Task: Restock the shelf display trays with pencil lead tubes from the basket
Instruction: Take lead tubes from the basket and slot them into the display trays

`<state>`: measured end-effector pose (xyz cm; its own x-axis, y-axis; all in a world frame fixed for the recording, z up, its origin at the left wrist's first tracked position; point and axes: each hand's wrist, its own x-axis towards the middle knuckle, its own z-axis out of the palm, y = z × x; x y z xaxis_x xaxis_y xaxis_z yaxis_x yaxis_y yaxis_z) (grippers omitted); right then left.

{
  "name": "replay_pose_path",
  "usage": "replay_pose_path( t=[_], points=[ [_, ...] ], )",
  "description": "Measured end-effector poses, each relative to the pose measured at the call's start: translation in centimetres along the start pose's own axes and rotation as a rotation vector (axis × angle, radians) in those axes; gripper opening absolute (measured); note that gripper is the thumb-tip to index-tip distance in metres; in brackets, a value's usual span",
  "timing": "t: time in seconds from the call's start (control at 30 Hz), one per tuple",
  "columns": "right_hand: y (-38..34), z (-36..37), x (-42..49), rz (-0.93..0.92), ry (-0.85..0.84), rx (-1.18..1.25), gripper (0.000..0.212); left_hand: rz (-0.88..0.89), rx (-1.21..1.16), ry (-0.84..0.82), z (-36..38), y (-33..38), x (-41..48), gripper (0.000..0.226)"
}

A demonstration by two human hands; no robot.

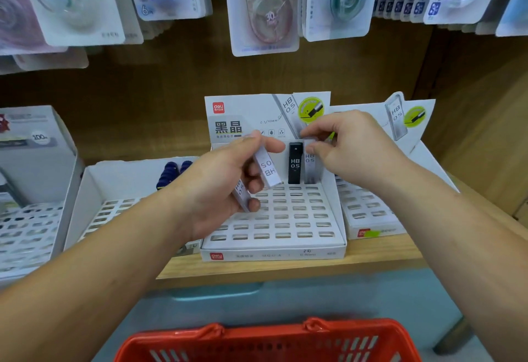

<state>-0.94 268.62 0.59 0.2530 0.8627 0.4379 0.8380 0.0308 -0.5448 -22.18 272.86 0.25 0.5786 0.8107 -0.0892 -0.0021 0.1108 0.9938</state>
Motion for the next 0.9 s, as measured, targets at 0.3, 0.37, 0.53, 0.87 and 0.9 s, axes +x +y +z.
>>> replay_pose_path(
  t=[0.3, 0.37, 0.53, 0.87, 0.9],
  points=[
    [-0.8, -0.5, 0.0, -0.034, 0.1, -0.197, 0.007, 0.088, 0.202, 0.073, 0.8, 0.3, -0.1, 0.015],
    [-0.6, -0.9, 0.1, 0.008, 0.058, -0.224, 0.01, 0.104, 0.22, 0.065, 1.2, 0.3, -0.3, 0.015],
    [0.9, -0.8, -0.9, 0.044, 0.035, 0.037, 0.012, 0.093, 0.239, 0.08, 1.8, 0.3, -0.5, 0.015],
    [0.7, -5.5, -2.6, 0.074, -0.22, 0.806, 0.023, 0.136, 0.132, 0.054, 5.7, 0.4, -0.2, 0.01],
    [0.9, -5.8, -2.7, 0.073, -0.223, 0.777, 0.019, 0.137, 0.152, 0.057, 6.1, 0.4, -0.2, 0.009]
  ],
)
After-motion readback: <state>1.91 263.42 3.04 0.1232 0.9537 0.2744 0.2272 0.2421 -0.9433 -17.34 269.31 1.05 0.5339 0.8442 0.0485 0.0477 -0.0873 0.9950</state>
